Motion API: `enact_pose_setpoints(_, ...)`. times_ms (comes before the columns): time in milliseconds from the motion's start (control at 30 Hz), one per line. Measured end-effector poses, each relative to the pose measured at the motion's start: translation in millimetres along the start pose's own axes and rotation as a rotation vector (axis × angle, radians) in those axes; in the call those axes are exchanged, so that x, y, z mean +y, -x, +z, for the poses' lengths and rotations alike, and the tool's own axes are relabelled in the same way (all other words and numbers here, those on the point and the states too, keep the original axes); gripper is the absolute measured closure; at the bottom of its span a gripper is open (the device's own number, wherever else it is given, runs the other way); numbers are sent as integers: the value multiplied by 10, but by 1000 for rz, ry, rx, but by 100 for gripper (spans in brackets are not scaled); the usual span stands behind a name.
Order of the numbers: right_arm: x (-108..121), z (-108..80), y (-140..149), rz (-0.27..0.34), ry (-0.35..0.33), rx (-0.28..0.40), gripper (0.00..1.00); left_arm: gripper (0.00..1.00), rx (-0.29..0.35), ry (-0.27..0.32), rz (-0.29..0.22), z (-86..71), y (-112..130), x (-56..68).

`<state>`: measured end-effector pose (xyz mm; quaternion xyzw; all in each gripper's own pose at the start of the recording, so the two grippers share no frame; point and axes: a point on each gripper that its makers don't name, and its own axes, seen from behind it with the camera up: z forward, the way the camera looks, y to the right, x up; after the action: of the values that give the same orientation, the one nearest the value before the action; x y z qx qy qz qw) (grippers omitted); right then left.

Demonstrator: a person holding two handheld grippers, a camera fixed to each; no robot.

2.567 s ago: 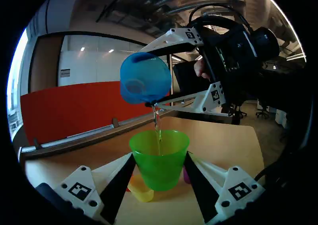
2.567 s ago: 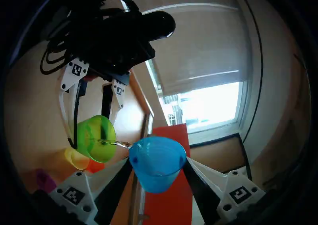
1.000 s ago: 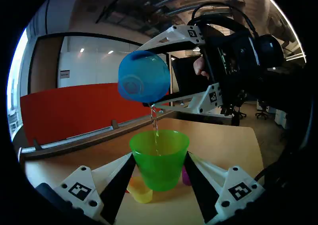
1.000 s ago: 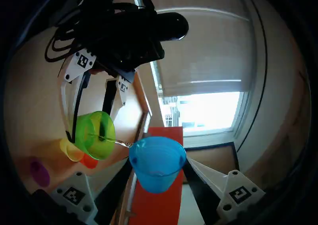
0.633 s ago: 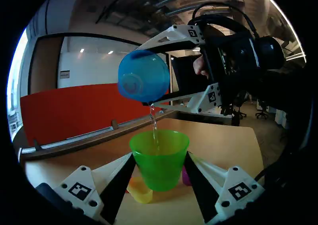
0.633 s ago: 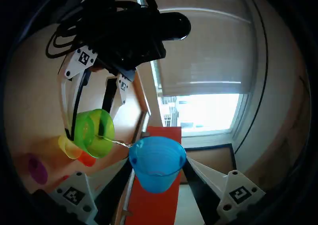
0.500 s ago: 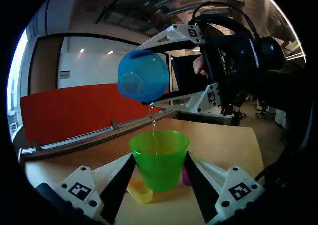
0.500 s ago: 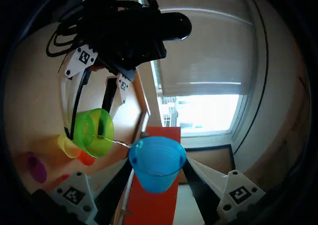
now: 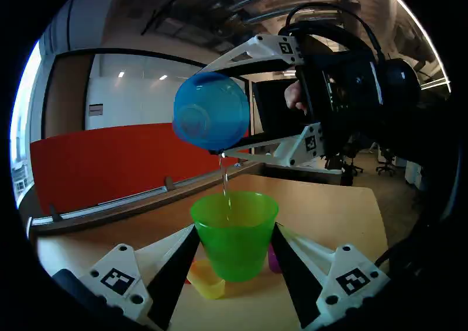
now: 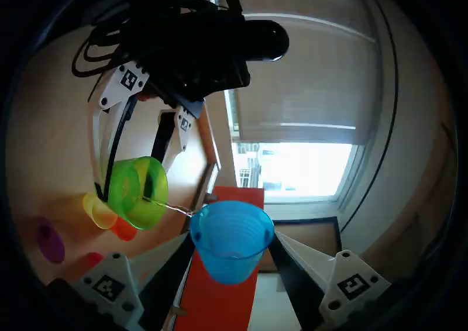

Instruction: Pour water

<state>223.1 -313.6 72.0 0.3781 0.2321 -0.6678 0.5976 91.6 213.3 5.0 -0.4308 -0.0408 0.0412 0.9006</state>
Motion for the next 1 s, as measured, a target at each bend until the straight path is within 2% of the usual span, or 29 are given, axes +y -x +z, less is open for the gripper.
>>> enact_pose_setpoints(1000,0,-28,-205,-79,13,2,10,17,11,-6,0,-43,-33,-18)
